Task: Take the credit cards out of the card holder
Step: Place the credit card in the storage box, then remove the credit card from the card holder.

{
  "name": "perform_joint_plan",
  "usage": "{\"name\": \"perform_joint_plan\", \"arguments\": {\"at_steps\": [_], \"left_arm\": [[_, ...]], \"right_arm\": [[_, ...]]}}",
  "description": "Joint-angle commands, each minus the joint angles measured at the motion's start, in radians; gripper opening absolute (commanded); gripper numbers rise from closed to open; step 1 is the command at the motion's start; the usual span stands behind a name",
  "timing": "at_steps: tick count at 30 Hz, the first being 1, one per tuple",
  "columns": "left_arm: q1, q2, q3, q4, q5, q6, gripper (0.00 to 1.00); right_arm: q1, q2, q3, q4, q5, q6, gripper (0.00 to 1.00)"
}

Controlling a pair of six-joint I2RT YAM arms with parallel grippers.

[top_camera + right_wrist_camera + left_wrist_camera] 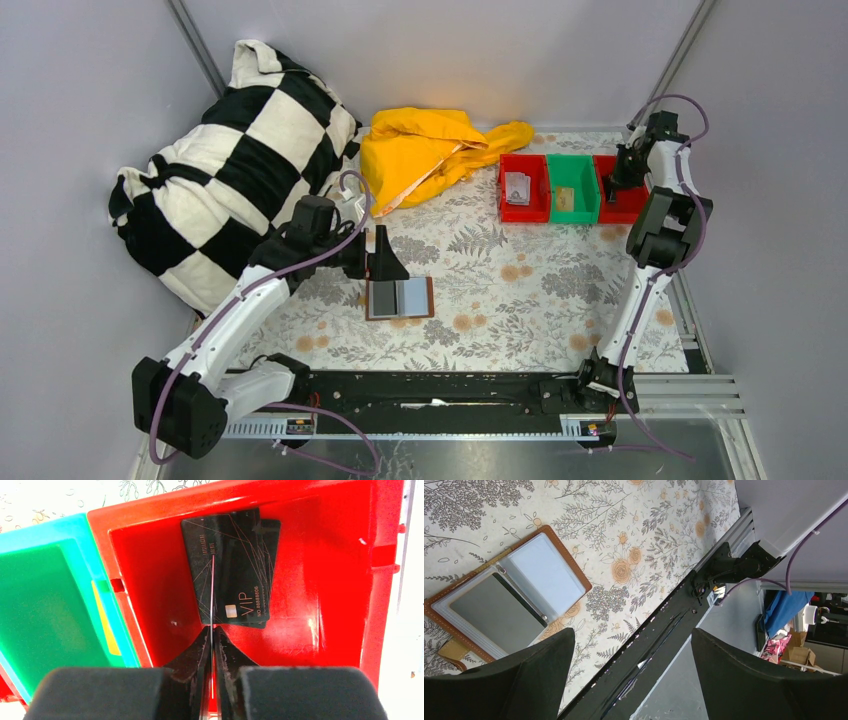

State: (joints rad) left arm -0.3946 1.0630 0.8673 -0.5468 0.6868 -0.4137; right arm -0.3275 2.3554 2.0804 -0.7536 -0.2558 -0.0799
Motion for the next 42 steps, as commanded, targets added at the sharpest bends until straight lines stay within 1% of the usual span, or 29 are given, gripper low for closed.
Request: {"name": "perform_joint_plan", "arguments": {"at_steps": [1,4,5,6,7,12,14,16,20,22,25,29,30,33,34,37,39,42], "left_arm": [[0.004,0.018,0.05,0.007,0.026,0.023,0.9],[0.004,0.022,0.055,0.01,0.023,0.025,0.9],[0.003,0.023,0.056,0.009,0.022,0.026,0.9],[0.004,0.023,0.055,0.009,0.022,0.027,0.9],[0.004,0.023,0.054,0.01,0.021,0.028,0.9],[0.003,0.026,0.047,0.009,0.029,0.03,0.9],[0.003,0.023,0.047,0.009,0.028,0.031,0.9],[0.004,0.022,0.047,0.01,0.027,0.033,0.9],[0.003,0.021,0.05,0.005,0.026,0.035,0.9],[0.003,0.014,0.052,-0.002,0.006,0.033,0.9],[0.003,0.003,0.054,-0.024,-0.063,0.027,0.9],[0.005,0.001,0.037,-0.054,-0.175,0.003,0.9],[0.006,0.005,0.032,-0.061,-0.199,-0.007,0.9],[0.005,0.01,0.007,-0.07,-0.28,-0.048,0.91],[0.005,0.01,-0.005,-0.07,-0.312,-0.063,0.91],[0.005,0.006,-0.028,-0.078,-0.367,-0.088,0.91],[0.006,-0.002,-0.032,-0.094,-0.405,-0.105,0.91],[0.005,-0.01,-0.034,-0.11,-0.482,-0.139,0.91]], "right_arm": [[0.004,-0.034,-0.004,0.01,0.004,-0.004,0.14],[0.004,-0.045,-0.001,0.014,0.027,-0.005,0.2],[0.003,-0.048,-0.001,0.015,0.032,-0.004,0.23],[0.004,-0.051,0.002,0.016,0.038,-0.004,0.29],[0.004,-0.053,0.005,0.016,0.043,-0.003,0.33],[0.004,-0.085,0.004,0.017,0.101,-0.007,0.34],[0.003,-0.106,0.001,0.021,0.126,-0.01,0.37],[0.002,-0.13,-0.001,0.026,0.158,-0.009,0.43],[0.001,-0.178,0.005,0.022,0.201,-0.011,0.47],[0.001,-0.225,-0.002,0.023,0.213,-0.005,0.47],[0.001,-0.32,-0.03,0.035,0.209,0.006,0.47],[0.013,-0.505,-0.13,0.09,0.119,0.045,0.48],[0.031,-0.555,-0.17,0.102,0.106,0.051,0.48],[0.137,-0.714,-0.309,0.154,0.08,0.072,0.48],[0.178,-0.773,-0.346,0.171,0.07,0.11,0.47],[0.309,-0.866,-0.467,0.268,0.017,0.216,0.46],[0.495,-0.886,-0.518,0.31,0.041,0.247,0.47],[0.689,-0.893,-0.606,0.403,0.049,0.319,0.48]]}}
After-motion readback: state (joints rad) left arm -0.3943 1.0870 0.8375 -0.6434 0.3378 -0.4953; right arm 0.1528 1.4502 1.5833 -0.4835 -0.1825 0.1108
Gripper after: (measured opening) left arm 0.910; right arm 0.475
